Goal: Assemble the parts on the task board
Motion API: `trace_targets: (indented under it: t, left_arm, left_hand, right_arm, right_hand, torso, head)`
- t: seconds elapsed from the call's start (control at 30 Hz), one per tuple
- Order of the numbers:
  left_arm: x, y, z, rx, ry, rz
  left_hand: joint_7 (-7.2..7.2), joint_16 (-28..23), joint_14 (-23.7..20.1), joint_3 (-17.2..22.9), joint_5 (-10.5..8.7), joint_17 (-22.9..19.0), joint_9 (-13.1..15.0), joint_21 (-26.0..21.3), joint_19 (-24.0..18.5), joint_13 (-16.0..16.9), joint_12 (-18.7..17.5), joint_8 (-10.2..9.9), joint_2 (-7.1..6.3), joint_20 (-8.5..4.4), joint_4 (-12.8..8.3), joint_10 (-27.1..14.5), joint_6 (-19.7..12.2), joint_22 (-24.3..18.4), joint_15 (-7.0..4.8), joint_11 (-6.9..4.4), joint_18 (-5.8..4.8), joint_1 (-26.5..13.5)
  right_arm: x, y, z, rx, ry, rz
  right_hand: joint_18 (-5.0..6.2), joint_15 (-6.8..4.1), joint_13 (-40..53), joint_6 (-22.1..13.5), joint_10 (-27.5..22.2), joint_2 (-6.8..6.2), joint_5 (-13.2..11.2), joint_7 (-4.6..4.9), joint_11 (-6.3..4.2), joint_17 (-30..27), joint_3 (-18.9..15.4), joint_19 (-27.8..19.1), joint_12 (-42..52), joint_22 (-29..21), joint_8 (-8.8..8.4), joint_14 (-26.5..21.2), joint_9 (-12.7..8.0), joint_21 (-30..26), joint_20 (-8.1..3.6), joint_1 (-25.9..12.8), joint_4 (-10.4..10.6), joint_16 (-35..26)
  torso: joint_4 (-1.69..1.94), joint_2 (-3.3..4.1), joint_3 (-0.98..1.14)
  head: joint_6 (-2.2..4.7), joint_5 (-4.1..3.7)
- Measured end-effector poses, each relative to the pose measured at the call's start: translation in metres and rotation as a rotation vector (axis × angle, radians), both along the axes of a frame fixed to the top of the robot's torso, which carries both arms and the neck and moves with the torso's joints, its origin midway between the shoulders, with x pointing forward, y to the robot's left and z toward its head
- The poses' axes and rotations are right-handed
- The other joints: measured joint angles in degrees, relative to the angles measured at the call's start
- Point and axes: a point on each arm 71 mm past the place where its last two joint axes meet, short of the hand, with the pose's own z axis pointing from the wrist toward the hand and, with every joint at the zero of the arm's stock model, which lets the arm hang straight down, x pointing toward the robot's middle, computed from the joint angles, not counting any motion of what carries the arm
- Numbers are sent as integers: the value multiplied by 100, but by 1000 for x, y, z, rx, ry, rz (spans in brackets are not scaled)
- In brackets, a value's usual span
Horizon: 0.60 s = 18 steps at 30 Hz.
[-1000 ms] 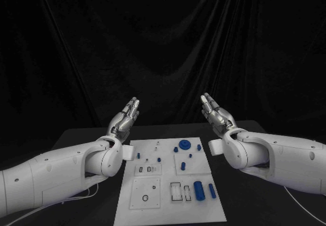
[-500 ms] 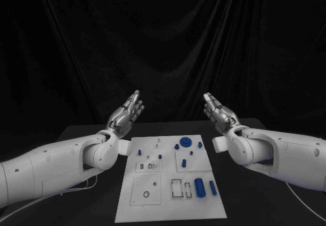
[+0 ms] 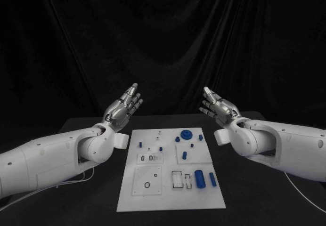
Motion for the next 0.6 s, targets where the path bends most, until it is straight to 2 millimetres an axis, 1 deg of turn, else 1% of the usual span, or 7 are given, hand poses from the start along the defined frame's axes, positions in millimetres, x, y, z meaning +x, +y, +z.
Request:
trace_targets:
  t: [0.07, 0.17, 0.2, 0.27, 0.37, 0.43, 0.6]
  left_arm:
    - [-2, 8, 1, 0, 1, 7]
    - [-8, 15, 2, -5, 4, 9]
    - [-10, 17, 3, -7, 5, 9]
    - [-14, 19, 5, -12, 6, 7]
    - [-18, 21, 10, -15, 2, 5]
    - [-19, 22, 15, -17, -5, 6]
    - [-19, 20, 23, -16, -21, 7]
  left_hand:
    - [32, 0, 0, 0, 0, 0, 6, 0, 3, 0, 0, 0, 0, 121, 0, 9, 32, 0, 0, 50, 0, 42]
    - [53, 0, 8, 0, 0, 1, 6, 0, 5, 0, 0, 0, 2, 258, 0, -11, 53, 0, 96, 70, 0, 49]
    - [61, 0, 3, 0, 0, 1, 6, 0, -1, 1, 0, 0, 2, 293, 0, 2, 61, 0, 131, 84, 0, 49]
    - [69, 0, 8, 0, 57, 1, 6, 0, 6, 1, 0, 0, -7, 365, 0, 5, 69, 0, 181, 104, 20, 103]
    - [122, 0, 8, 0, 158, 1, 8, 0, 11, 1, 0, 0, 15, 443, 0, -5, 122, 0, 218, 178, 90, 151]
    - [123, 0, 7, 0, 175, 0, 12, 0, -7, 1, 0, 0, -9, 465, 0, -6, 121, 0, 261, 179, 90, 174]
    - [175, 0, 7, 5, 268, -3, 13, 0, 9, 1, 0, 0, 24, 522, -3, 11, 131, 1, 304, 197, 89, 207]
  right_arm:
    - [2, -2, 6, 0, -3, 3]
    - [6, -5, 18, -2, -14, 6]
    - [7, -6, 23, -3, -18, 6]
    - [9, -8, 35, -5, -25, 8]
    - [12, -11, 50, -9, -30, 10]
    - [15, -12, 61, -13, -31, 13]
    - [21, -12, 79, -67, -20, 45]
  right_hand:
    - [0, 120, 22, 36, 46, -38, 0, 36, 87, 32, 0, 296, 84, 43, 0, 126, 4, 116, 149, 4, 0, 63]
    - [-1, 265, 56, 170, 166, -108, -37, 171, 225, 124, 2, 831, 251, 105, 56, 639, 26, 315, 240, 31, 2, 276]
    - [-1, 303, 119, 335, 385, -152, -43, 274, 358, 266, 27, 1349, 514, 187, 109, 1362, 51, 529, 237, 75, 7, 606]
    - [0, 321, 169, 482, 655, -167, -31, 378, 440, 396, 33, 2011, 825, 267, 143, 2148, 68, 776, 247, 90, 0, 926]
    - [-2, 233, 285, 885, 1541, -340, 320, 454, 522, 597, 125, 3033, 1746, 306, 327, 3509, 114, 1023, 235, 466, -97, 1344]
    - [48, 141, 302, 1002, 1814, -373, 607, 426, 467, 660, 295, 3490, 2070, 267, 402, 4014, 127, 1072, 183, 1154, -463, 1479]
    - [48, -262, 331, 2098, 2670, -416, 835, 610, 342, 879, 439, 4877, 2569, 301, 907, 5401, 239, 1423, -238, 2267, -960, 1914]
  torso:
    - [2, 0, 0]
    - [7, 9, -1]
    - [7, 13, -2]
    - [5, 20, -4]
    - [-1, 38, -8]
    - [-3, 79, -8]
    - [4, 222, 2]
  head:
    - [-55, 10]
    - [-162, 18]
    - [-197, 19]
    - [-276, 22]
    - [-398, -9]
    - [-425, -72]
    - [-381, -148]
